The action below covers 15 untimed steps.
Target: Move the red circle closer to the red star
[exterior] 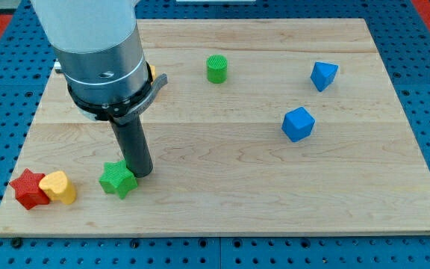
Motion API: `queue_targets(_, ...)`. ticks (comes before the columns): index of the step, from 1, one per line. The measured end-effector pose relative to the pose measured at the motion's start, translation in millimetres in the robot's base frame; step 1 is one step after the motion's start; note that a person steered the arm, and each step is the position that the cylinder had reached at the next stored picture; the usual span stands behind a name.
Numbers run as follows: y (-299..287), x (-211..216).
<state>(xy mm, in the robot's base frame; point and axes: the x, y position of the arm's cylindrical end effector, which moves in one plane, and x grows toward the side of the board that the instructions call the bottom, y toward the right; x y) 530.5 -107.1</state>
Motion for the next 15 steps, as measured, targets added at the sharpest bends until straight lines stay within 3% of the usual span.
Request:
queue_targets(2,-41.8,5.5)
queue_targets(4,-26.1,-8.4)
queue_targets(5,-49.4,-51.9)
queue_targets(6,-119.3,-101.2)
queue_targets(7,-150.5,-166.4)
queue_targets(8,-152.2,-233.7)
queue_targets(9,-121.1,-259.0)
queue_targets(10,-84.6,-245.1)
queue_targets(12,-88.4,-141.3)
queue_targets(13,-89.0,-153.0)
queue_targets(14,-89.1,-199.4)
queue_targets(15,-115.5,-194.7)
